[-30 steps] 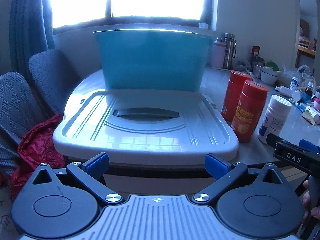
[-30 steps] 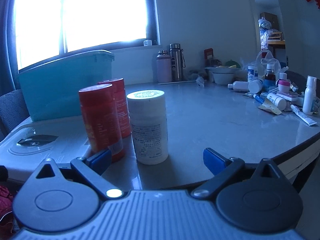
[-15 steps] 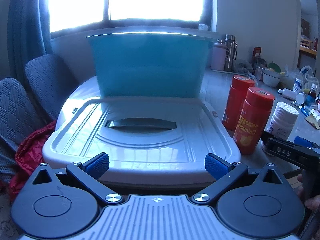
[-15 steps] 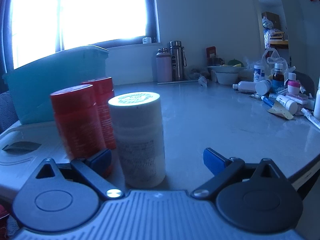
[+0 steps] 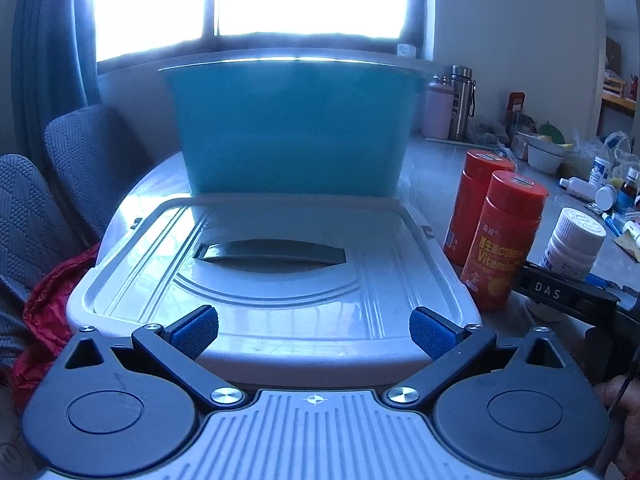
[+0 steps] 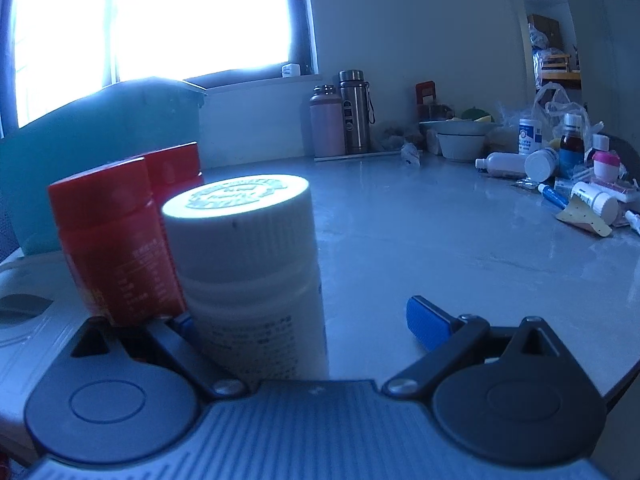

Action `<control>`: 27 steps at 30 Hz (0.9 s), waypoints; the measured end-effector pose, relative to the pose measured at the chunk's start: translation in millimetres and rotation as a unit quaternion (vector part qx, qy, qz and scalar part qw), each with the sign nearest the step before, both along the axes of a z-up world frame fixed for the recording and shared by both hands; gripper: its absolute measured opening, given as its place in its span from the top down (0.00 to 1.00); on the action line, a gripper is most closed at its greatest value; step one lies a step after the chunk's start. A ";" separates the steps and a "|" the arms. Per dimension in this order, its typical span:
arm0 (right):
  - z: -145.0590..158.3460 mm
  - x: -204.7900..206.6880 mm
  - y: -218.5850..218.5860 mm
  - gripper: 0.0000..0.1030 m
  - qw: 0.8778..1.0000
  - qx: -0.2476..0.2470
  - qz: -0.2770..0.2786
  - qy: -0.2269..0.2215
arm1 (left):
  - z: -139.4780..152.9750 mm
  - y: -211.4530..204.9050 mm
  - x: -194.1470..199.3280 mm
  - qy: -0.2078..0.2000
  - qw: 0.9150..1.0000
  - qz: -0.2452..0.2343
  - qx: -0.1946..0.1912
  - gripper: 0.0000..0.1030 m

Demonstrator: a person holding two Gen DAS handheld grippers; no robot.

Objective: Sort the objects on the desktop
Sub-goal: 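Close the right gripper around the white pill bottle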

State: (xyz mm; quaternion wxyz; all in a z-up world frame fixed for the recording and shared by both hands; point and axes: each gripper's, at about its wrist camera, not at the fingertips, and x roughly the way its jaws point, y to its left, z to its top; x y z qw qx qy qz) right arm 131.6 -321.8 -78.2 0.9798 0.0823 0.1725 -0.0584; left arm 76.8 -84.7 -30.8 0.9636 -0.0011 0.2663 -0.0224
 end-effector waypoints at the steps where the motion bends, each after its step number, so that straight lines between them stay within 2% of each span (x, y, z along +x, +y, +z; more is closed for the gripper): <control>1: 0.0 0.9 -0.2 0.04 1.000 -0.001 0.001 -0.001 | -0.3 -0.9 0.1 0.000 1.000 0.001 0.002 0.00; 5: -0.9 4.4 -1.4 0.08 1.000 -0.004 0.017 0.001 | -1.1 -4.4 -1.6 0.001 1.000 0.003 0.004 0.00; 6: -1.2 5.3 -1.8 0.16 1.000 -0.004 0.022 0.002 | -1.3 -5.1 -2.0 0.001 1.000 0.003 0.005 0.00; 8: -0.5 6.0 1.4 0.48 0.999 -0.015 0.042 0.001 | -1.9 -6.4 -3.0 0.001 1.000 0.003 0.008 0.00; 9: 0.5 5.9 3.2 0.53 0.999 -0.016 0.049 0.002 | -2.1 -7.1 -3.5 0.001 1.000 0.003 0.009 0.00; 13: 2.2 4.2 6.3 0.53 0.999 -0.022 0.047 0.009 | 0.5 -8.7 -3.9 -0.003 1.000 0.000 0.007 0.00; 15: 2.8 -0.4 2.7 0.53 0.999 -0.009 0.037 0.007 | 2.8 -10.3 -4.0 -0.009 1.000 -0.006 0.004 0.00; 20: 9.9 -18.4 -2.5 0.53 1.000 -0.013 0.024 0.005 | 5.7 -24.7 -6.4 -0.024 0.999 -0.040 0.003 0.00; 27: 28.0 -41.7 -3.3 0.53 0.999 -0.047 0.016 0.001 | 6.8 -50.3 -21.2 -0.054 0.994 -0.091 -0.002 0.00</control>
